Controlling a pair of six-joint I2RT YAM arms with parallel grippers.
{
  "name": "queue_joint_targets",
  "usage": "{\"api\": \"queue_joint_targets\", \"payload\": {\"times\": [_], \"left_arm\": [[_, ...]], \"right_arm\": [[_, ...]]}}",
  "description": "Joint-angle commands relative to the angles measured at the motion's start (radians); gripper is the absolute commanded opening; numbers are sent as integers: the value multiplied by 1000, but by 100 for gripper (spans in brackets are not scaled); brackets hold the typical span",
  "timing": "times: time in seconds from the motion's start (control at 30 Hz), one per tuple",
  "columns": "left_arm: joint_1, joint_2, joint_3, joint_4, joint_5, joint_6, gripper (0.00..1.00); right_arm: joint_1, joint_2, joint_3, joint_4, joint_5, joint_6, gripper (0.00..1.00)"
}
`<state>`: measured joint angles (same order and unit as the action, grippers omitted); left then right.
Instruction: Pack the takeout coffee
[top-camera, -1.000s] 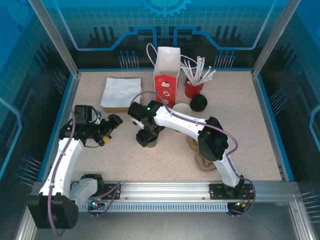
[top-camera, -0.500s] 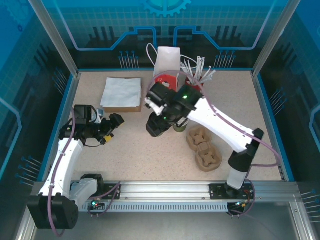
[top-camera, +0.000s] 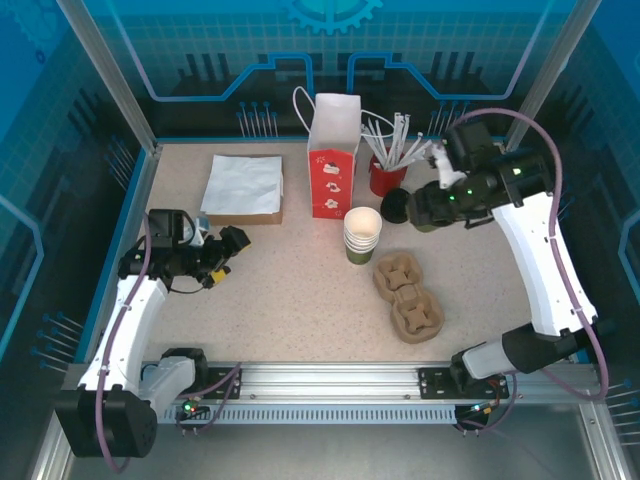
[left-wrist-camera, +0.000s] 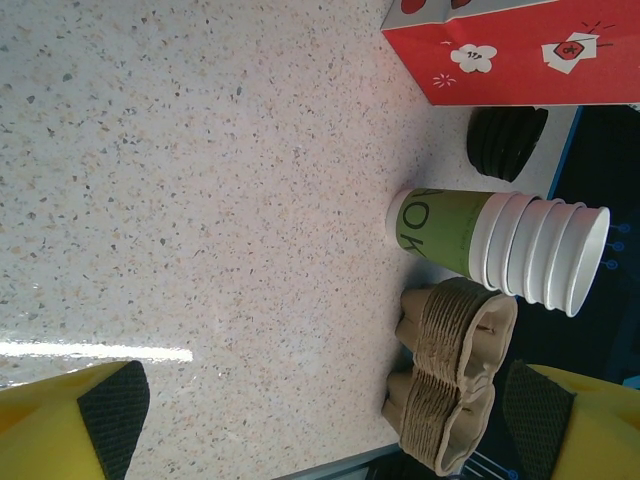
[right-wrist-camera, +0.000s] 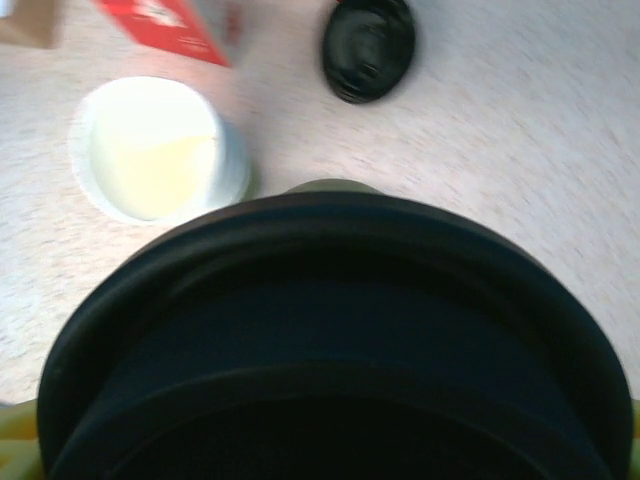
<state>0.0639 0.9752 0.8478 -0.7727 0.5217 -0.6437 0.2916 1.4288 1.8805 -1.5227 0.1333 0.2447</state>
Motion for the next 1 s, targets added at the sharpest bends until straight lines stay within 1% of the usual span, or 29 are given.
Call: {"api": "queue_joint_targets", "payload": {"times": [0.0, 0.13, 0.27, 0.4, 0.57, 0.8, 0.9, 0.97], "left_arm": [[9, 3, 8, 4, 38, 34, 95], [8, 12, 18, 1, 44, 36, 95], [8, 21, 25, 4, 54, 33, 94], [8, 22, 30, 4, 60, 29, 94], [8, 22, 24, 3, 63, 28, 94], [7, 24, 18, 0, 63, 33, 94], [7, 26, 14, 5, 64, 32, 94], [7, 27, 15, 3, 64, 32, 94]], "right_arm": [[-135, -29, -127, 64, -46, -75, 80], [-275, -39, -295, 189, -112, -91, 80], [-339, -4, -405, 310, -122, -88, 80], [-345, 76, -449, 410, -82, -79, 80], [-343, 206, -457, 506, -75, -72, 80], [-321, 342, -425, 543, -64, -67, 82], [-308, 378, -423, 548, -63, -66, 82], [-303, 388, -421, 549, -62, -64, 85]]}}
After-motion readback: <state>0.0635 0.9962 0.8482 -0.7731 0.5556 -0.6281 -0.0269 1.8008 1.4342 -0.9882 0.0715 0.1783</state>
